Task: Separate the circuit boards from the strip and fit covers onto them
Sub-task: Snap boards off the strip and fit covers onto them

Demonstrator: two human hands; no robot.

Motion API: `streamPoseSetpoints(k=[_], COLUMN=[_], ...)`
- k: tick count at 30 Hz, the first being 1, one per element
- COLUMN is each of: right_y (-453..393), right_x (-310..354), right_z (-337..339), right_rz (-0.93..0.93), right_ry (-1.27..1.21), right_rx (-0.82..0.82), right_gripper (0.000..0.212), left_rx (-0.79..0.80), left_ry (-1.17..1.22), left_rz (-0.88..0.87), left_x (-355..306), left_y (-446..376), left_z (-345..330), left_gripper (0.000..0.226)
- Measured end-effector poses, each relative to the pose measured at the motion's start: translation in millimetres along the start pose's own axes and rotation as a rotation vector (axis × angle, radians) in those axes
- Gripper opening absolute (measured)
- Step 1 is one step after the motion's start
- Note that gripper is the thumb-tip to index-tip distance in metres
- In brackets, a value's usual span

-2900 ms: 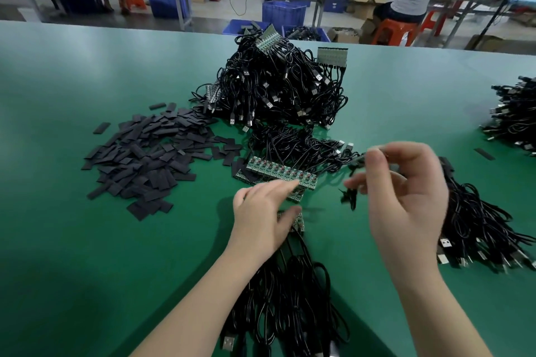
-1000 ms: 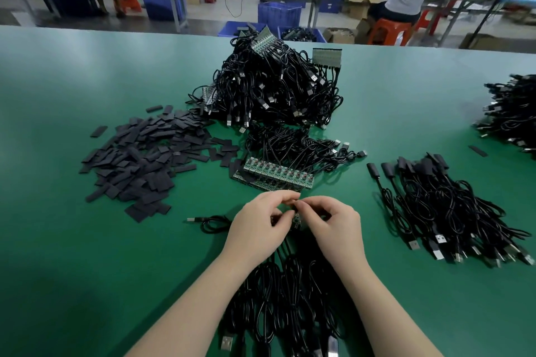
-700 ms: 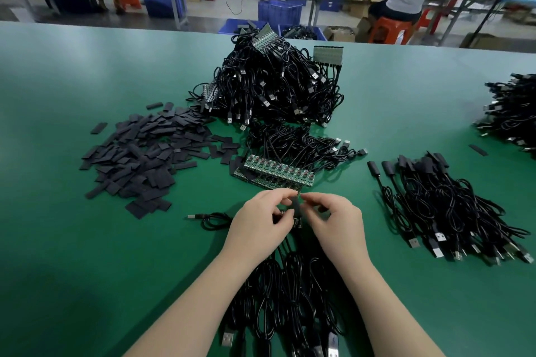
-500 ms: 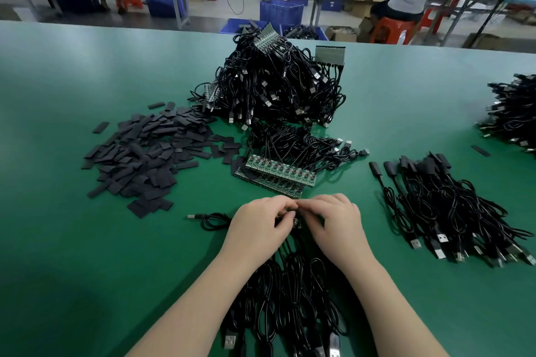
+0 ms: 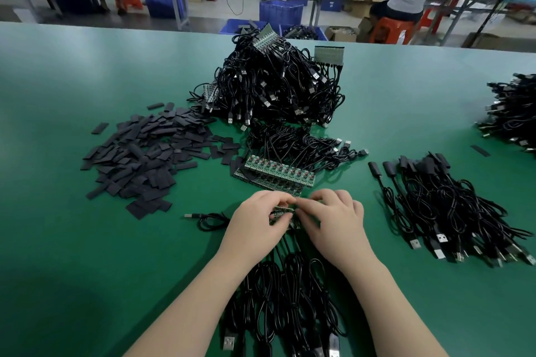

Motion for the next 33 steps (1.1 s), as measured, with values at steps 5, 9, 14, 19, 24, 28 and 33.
streamPoseSetpoints(k=[5,9,14,19,24,28,33], right_y=[-3,-3,-1,0,0,1,1], right_x=[-5,-18,-20,-15,-10,-5,-1], right_z=[2,3,7,10,11,12,9], right_rz=[-0.071,-0.145,-0.362,-0.441,-0.381,-0.343,-0.342], right_ry=[0.031,-0.054,-0.538,-0.85,-1.003,-1.118,-1.146], right_rx=[0.093,0.093,-0.023,-0.082,-0.037,-0.009,0.015], right_gripper=[0.013,0.027,0.02,0.024,0.033,0.031,0.031], left_rx=[0.012,0.123,0.018,-0.127,-0.116,-0.101,-0.089], left_ry=[-0.005,-0.008,0.068,0.113,0.063,0.094,0.139], left_rz=[-0.02,-0.044,-0.049,-0.061,-0.11,-0.121,-0.121], left_x=[3,-1,4,2,-2,-2,1], left_y=[-10,-18,-14,-8,-4,-3,-4], left_z=[-5,-15,-8,1,1,0,-1], left_gripper=[0.02,0.025,0.023,0.025,0.028,0.03,0.03])
Point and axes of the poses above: each hand's wrist, its own y-axis away from the middle knuckle, its own z-axis out of the back of the hand, x = y × z, the point moved 4 cm from there along -y, towards the middle knuckle, and after that the axes turned 14 degrees about y, right-handed, at the moved point
